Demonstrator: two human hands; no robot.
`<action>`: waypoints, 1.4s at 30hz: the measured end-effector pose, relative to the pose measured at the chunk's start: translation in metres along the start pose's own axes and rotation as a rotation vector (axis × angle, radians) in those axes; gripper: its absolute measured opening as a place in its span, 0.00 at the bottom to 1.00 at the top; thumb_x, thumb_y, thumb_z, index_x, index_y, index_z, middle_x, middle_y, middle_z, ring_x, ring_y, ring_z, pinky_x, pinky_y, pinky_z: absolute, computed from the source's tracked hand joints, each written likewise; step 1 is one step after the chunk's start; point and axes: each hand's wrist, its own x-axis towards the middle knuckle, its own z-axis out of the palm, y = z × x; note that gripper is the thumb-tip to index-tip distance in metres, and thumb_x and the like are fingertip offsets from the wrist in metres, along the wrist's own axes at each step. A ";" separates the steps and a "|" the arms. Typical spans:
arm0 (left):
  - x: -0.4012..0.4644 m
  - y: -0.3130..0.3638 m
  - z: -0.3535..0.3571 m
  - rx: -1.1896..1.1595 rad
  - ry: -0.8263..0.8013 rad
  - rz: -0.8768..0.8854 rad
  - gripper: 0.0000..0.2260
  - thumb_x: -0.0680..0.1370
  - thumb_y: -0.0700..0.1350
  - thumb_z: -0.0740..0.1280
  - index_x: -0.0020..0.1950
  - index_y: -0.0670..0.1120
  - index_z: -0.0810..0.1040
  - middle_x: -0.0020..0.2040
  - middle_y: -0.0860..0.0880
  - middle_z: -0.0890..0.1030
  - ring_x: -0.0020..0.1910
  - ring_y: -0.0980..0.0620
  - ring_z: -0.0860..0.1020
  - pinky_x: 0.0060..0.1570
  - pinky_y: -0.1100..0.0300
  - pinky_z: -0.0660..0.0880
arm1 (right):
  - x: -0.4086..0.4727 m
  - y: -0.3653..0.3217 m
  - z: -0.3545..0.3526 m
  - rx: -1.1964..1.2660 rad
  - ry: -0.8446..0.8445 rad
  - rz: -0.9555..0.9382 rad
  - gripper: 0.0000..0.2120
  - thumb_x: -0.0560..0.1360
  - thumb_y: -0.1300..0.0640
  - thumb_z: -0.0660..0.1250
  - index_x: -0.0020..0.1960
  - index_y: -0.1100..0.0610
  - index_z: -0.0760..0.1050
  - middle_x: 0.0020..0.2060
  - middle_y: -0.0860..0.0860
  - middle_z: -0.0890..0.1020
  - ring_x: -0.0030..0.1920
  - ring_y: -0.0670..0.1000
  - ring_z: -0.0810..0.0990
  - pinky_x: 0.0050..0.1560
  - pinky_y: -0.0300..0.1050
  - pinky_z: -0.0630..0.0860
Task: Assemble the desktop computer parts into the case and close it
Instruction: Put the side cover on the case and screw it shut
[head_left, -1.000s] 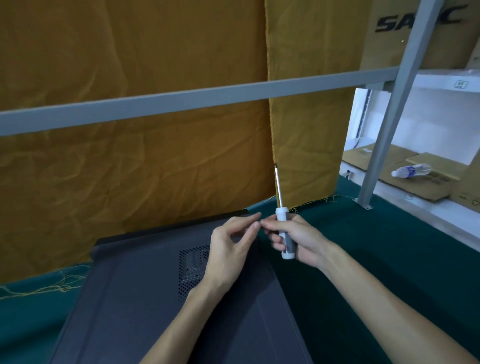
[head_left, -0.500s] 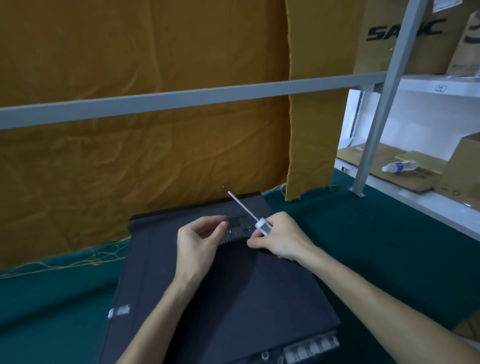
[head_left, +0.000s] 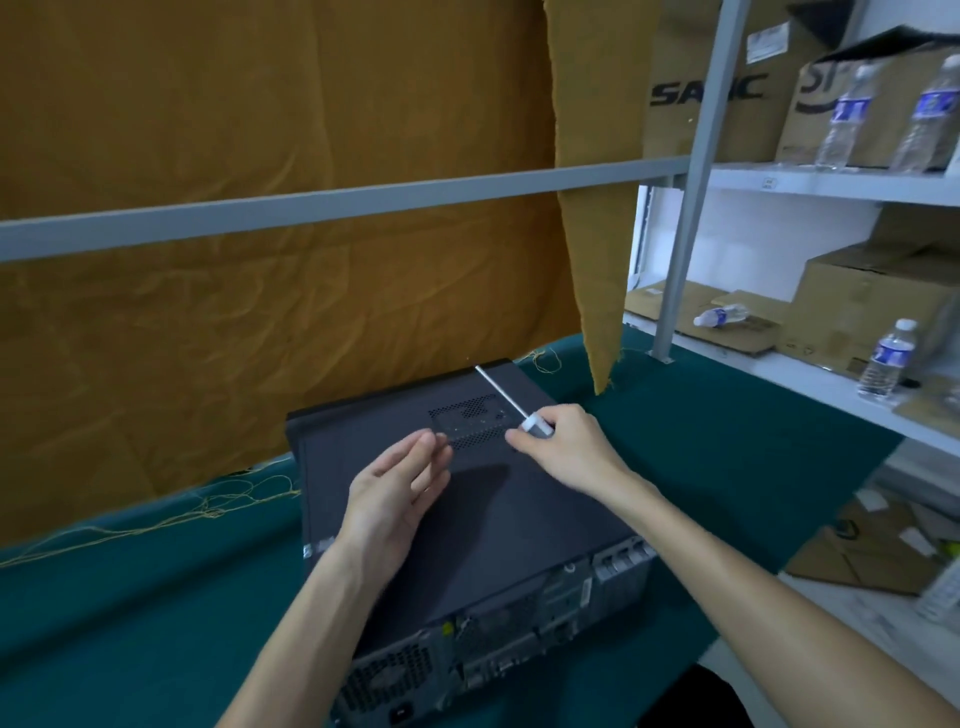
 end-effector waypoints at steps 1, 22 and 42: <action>-0.004 0.003 -0.001 -0.047 -0.013 -0.014 0.11 0.78 0.41 0.71 0.60 0.41 0.81 0.55 0.43 0.86 0.55 0.49 0.85 0.47 0.61 0.82 | -0.013 -0.003 0.000 0.054 -0.002 -0.017 0.22 0.76 0.44 0.71 0.35 0.58 0.68 0.27 0.47 0.70 0.27 0.47 0.67 0.32 0.45 0.65; -0.105 -0.004 -0.031 -0.017 -0.081 0.048 0.12 0.79 0.39 0.70 0.60 0.34 0.81 0.56 0.39 0.85 0.57 0.48 0.84 0.50 0.62 0.81 | -0.181 -0.007 0.018 0.262 -0.276 -0.119 0.07 0.79 0.44 0.69 0.52 0.45 0.82 0.35 0.50 0.83 0.28 0.49 0.76 0.25 0.42 0.71; -0.157 -0.072 -0.041 -0.163 0.106 -0.263 0.10 0.81 0.39 0.69 0.61 0.37 0.80 0.54 0.41 0.86 0.48 0.51 0.87 0.40 0.61 0.83 | -0.253 0.004 0.042 0.372 -0.459 0.123 0.09 0.79 0.47 0.68 0.46 0.52 0.77 0.31 0.55 0.82 0.28 0.61 0.83 0.25 0.44 0.76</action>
